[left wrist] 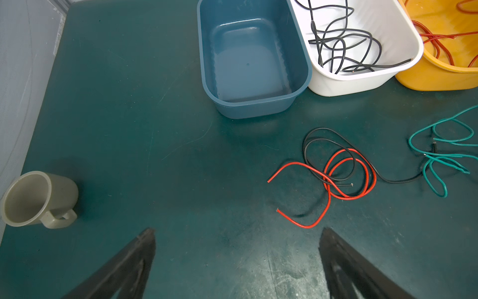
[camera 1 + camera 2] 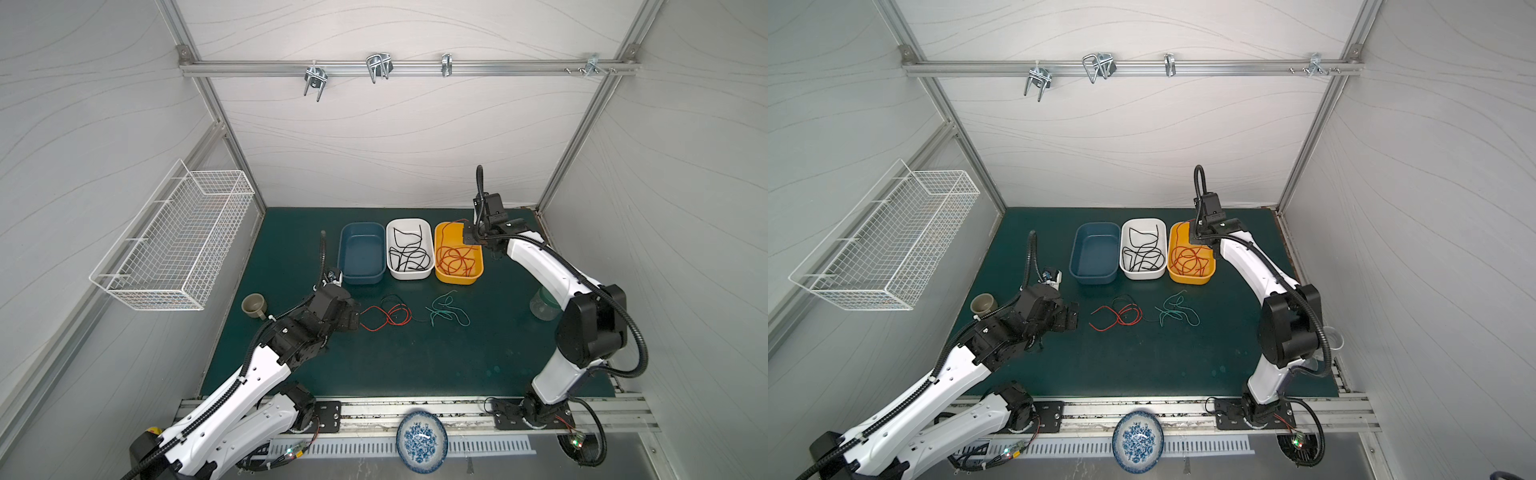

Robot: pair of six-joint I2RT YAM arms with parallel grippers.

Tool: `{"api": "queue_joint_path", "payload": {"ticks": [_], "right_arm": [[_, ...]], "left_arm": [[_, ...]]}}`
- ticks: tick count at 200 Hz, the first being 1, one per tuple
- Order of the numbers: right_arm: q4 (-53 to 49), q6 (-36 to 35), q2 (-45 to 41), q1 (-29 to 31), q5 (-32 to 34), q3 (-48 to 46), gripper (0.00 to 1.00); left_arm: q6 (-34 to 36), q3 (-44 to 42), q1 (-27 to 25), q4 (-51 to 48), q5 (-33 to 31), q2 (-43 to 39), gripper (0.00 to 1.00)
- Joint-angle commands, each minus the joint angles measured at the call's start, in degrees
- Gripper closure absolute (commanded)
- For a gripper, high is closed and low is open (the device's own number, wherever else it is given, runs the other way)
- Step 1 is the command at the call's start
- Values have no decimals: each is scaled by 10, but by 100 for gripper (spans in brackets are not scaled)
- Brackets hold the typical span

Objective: Untangle the cables
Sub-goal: 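Lower the red cable into the yellow bin and open the right gripper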

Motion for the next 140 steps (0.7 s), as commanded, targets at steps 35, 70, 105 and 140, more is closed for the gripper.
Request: {"api": "queue_joint_path", "payload": {"ticks": [35,70,105,140], "right_arm": [[23,25,38,-3,-15,-28,100],[31,39,56,-3,-30,-40,100],[32,47,74,-3,-34,-50,100],[24,56,99,-3,-32,-56,100]], "left_arm": [[1,6,-1,18,1,2,0],[1,5,-1,18,2,1,0],[-1,7,-1,17,2,5,0],[0,7,-1,16,3,4,0]]}}
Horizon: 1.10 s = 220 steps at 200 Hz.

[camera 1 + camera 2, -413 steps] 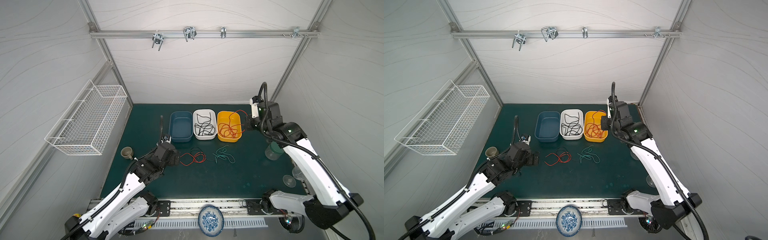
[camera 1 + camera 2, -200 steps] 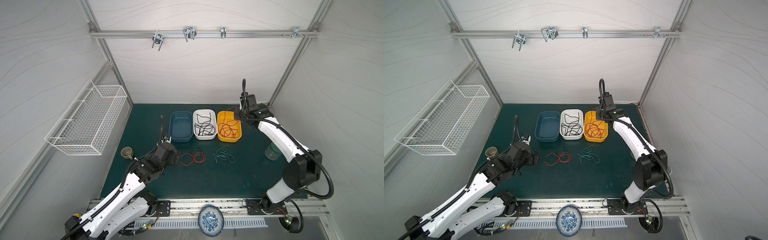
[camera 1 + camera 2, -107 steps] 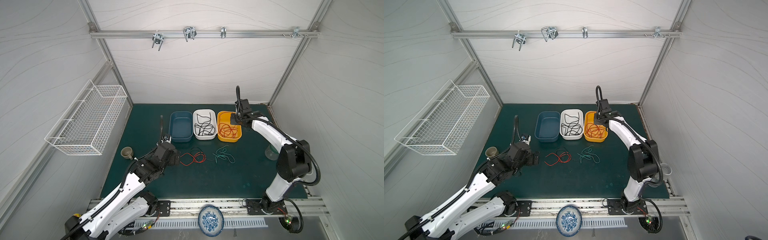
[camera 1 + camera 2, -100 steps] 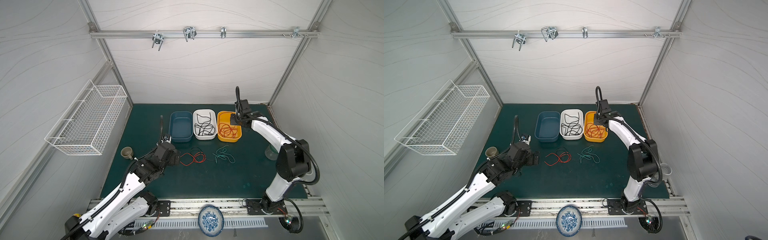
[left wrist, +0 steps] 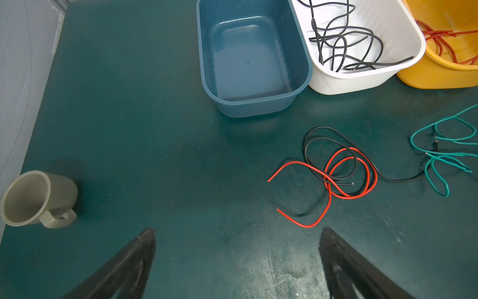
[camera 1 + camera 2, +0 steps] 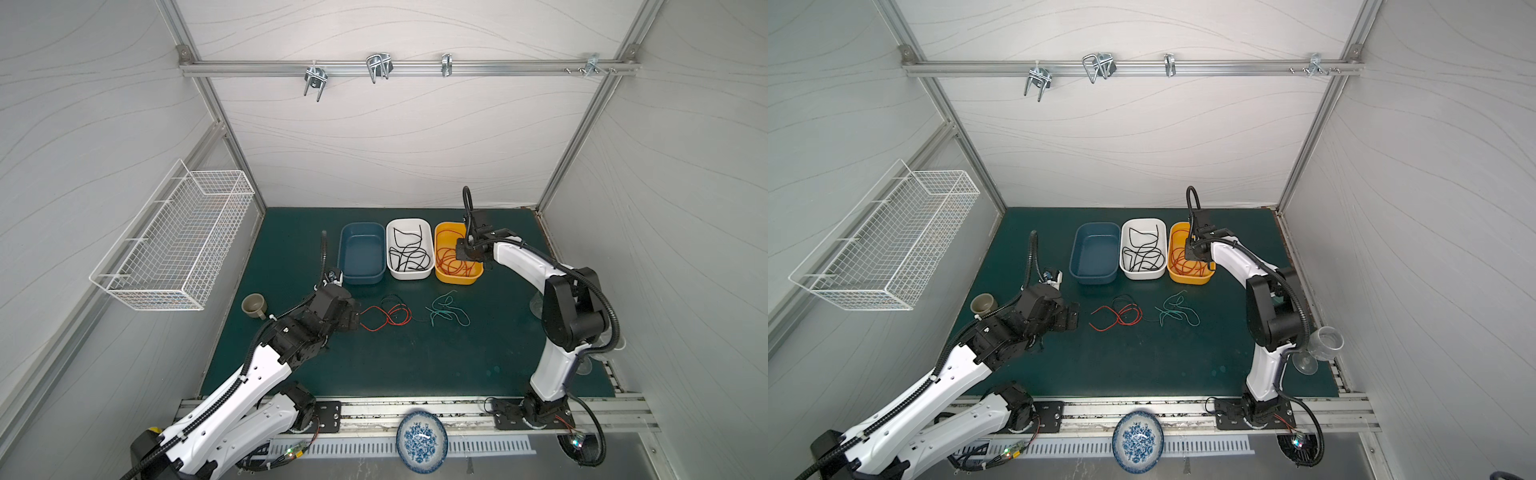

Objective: Untangle the cables
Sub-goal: 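Lower the red cable into the yellow bin and open the right gripper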

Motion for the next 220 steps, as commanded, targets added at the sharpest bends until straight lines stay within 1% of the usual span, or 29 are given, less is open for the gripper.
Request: {"api": "queue_joint_path", "payload": {"ticks": [1,24,47,82,123,155,188,220], "right_arm": [[-3,13,22,-3,-5,-7,100],[-6,20,31,-3,-9,-8,100],[-3,21,37,-3,-31,-6,100],[-48,22,65,-4,-34,27,100],[-54,33,39,-5,-41,31,100],[-65,33,17,-4,-31,36,82],[-71,34,-3,-5,-27,39,75],[-79,39,-28,-5,-29,43,64]], "left_arm": [[0,7,-1,17,3,0,0],[0,7,-1,16,4,1,0],[0,8,0,15,5,2,0],[0,10,1,14,7,4,0],[0,10,0,13,10,5,0],[0,11,0,11,12,8,0],[0,10,0,12,14,8,0],[0,12,1,12,16,10,0]]}}
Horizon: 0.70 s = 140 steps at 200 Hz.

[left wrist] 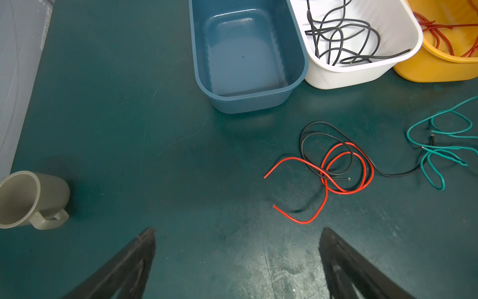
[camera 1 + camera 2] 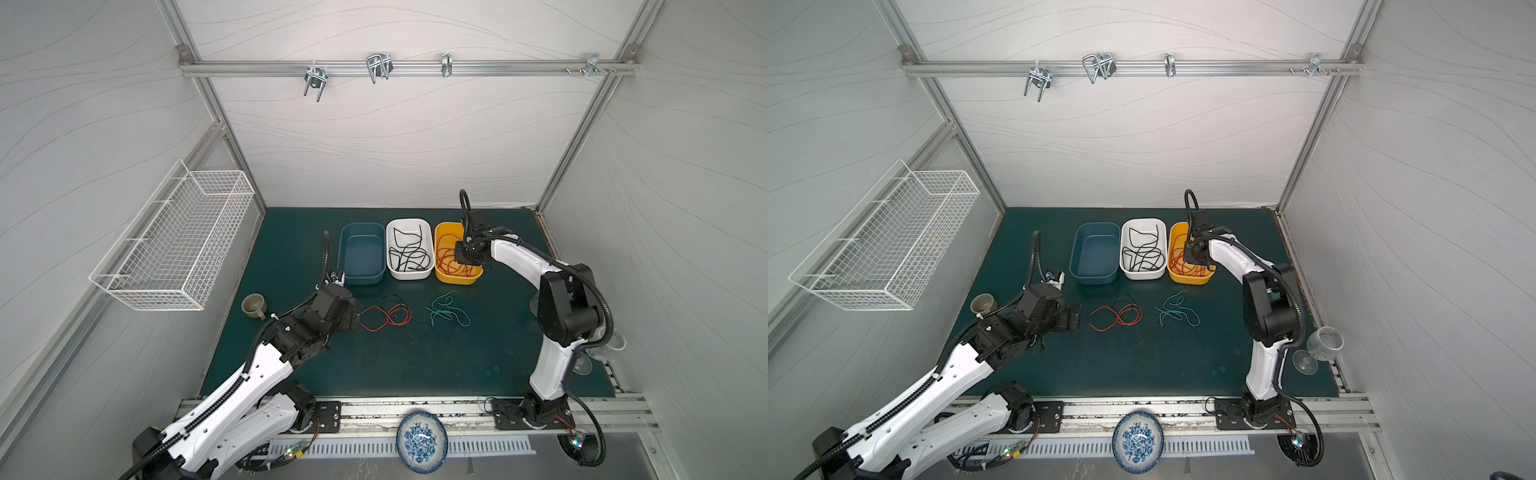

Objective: Untangle the cables
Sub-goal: 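Lower the red cable into the yellow bin and open the right gripper, then withdraw the right gripper and move the left gripper toward the green cable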

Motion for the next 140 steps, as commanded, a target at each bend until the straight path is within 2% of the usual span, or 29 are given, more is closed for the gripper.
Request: {"api": "queue_joint_path", "payload": {"ticks": [1,43,84,117,140], "right_arm": [[-24,9,-38,-4,3,17,64],[-30,12,-80,-3,-1,17,54],[-20,33,-148,3,-46,-31,45],[7,36,-234,42,-47,-110,36],[2,37,-289,77,-39,-151,34]], "left_arm": [[0,12,0,12,2,3,0],[0,13,1,11,4,5,0],[0,14,1,9,5,6,0],[0,14,0,8,8,8,0],[0,14,1,8,11,12,0]]}}
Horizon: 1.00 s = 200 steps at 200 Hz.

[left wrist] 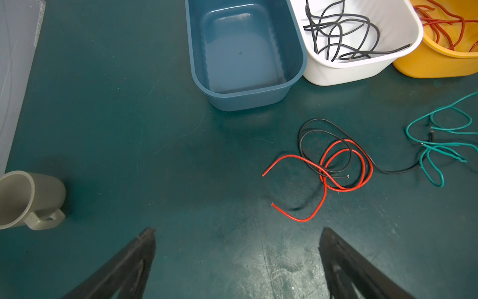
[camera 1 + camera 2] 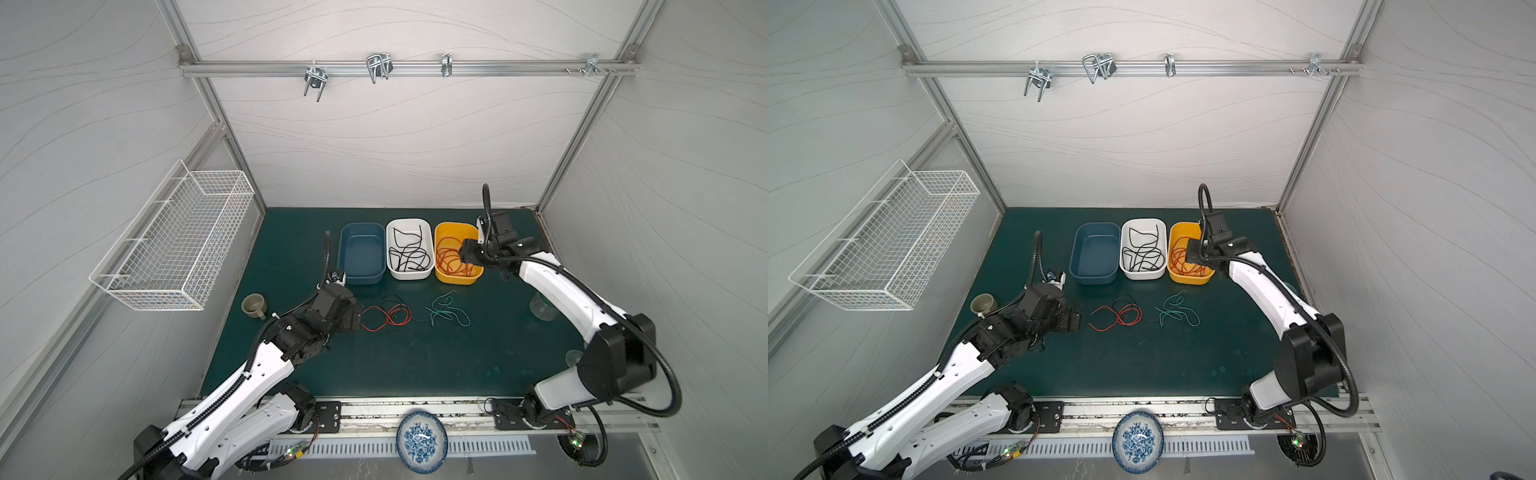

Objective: Untangle the cables
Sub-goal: 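Withdraw the right gripper and move the left gripper toward the green cable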

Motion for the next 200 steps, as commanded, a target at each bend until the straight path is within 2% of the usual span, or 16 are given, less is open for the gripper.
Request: {"api": "queue_joint_path", "payload": {"ticks": [1,37,68,85,90,139,174,200], "right_arm": [[0,6,-51,35,-2,-35,34],[-44,1,-140,74,20,-51,27],[-104,-21,-207,95,14,-51,17],[-144,-32,-241,102,28,-49,7],[-154,-36,-252,102,32,-50,1],[-232,-91,-332,101,52,-56,1],[-250,-111,-381,102,82,-90,1],[-244,-108,-413,102,89,-114,1]], "left_arm": [[0,15,0,8,4,5,0],[0,20,0,4,1,13,0],[-1,20,0,0,-6,11,0],[1,20,0,2,-1,13,0],[3,21,0,1,1,14,0],[-13,57,-4,-13,35,63,0],[-48,93,-41,-40,26,127,1],[-96,113,-69,-37,46,167,1]]}}
